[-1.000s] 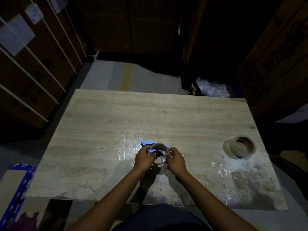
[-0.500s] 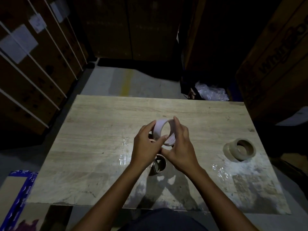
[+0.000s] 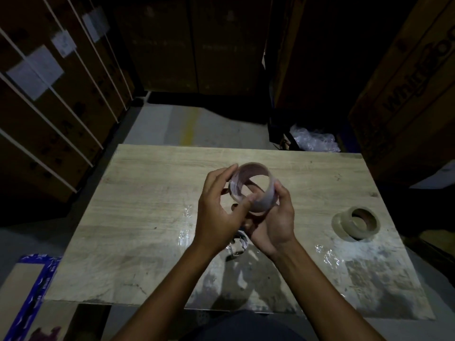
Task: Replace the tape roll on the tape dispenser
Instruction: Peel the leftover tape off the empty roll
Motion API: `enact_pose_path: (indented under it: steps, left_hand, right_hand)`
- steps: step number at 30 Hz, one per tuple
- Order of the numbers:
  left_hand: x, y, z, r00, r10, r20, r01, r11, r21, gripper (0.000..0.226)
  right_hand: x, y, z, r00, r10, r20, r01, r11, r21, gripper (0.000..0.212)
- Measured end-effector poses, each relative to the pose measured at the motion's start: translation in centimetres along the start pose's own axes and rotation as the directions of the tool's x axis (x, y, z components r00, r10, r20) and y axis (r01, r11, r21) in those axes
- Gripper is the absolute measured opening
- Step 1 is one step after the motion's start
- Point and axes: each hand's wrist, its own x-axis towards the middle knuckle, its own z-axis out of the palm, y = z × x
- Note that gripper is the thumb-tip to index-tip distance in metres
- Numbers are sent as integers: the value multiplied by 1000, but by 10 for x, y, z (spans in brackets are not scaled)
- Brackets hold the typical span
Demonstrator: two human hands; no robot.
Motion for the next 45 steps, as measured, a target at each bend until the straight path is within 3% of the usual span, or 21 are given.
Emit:
enact_pose_path:
  steps: [3,8,12,16,18,21,24,26,29,32,35,37,39,42,43,45]
  left_hand:
    - [-6,6,6,997,73,12,-73,994,75,76]
    - [-6,11,9,995,95,7,-95,987,129,81]
    - [-2,8,9,1000,-21,12,21,1000,2,76]
    - [5,4,8,981,-193,17,192,956,-223,58]
    - [9,0,7,952,-304,27,294,890,-347,48]
    - [17,-3,5,885,-437,159,453,733,-507,44]
    - [23,-10,2,834,-429,348,546,544,-637,47]
    - [26,-17,3,793,-391,468,601,370,-709,59]
    - [28,-27,6,767,-339,545,624,196,-756,79]
    - [30,-33,12,765,-317,561,619,122,-775,74]
    - [32,-34,19,756,-319,572,631,120,-767,80]
    - [34,-33,26,744,-337,577,644,136,-752,83]
    - [36,-32,34,736,-367,569,646,124,-754,77]
    - [41,-24,45,731,-407,548,645,148,-750,59]
    - [42,-20,48,729,-425,537,651,186,-736,49]
    - [45,-12,57,728,-457,511,669,310,-675,43]
  right_hand:
    - [-2,-1,0,996,76,55,-82,991,105,79]
    - [-1,-6,-2,992,75,101,-79,996,33,89]
    - [-4,-12,1,999,7,48,-6,1000,-22,76]
    - [-4,-15,8,988,-145,-61,124,956,-265,63]
    - [-1,-16,6,953,-291,-90,209,840,-501,66]
    - [0,-18,1,880,-472,51,311,492,-813,79]
    - [-2,-20,1,802,-574,165,269,99,-958,93]
    - [-3,-20,3,746,-621,243,237,-93,-967,94]
    - [-5,-20,5,688,-657,310,170,-269,-948,97]
    - [-6,-19,3,683,-663,306,105,-326,-940,105]
    - [-7,-21,-5,687,-673,275,91,-296,-951,107]
    - [-8,-25,-10,697,-682,221,113,-199,-973,105]
    - [-10,-30,-14,744,-658,118,178,25,-984,95]
    - [-9,-40,-26,859,-512,-9,304,524,-795,63]
    - [-8,-43,-32,887,-459,-50,282,625,-728,56]
    - [-7,-48,-44,919,-377,-115,218,729,-649,55]
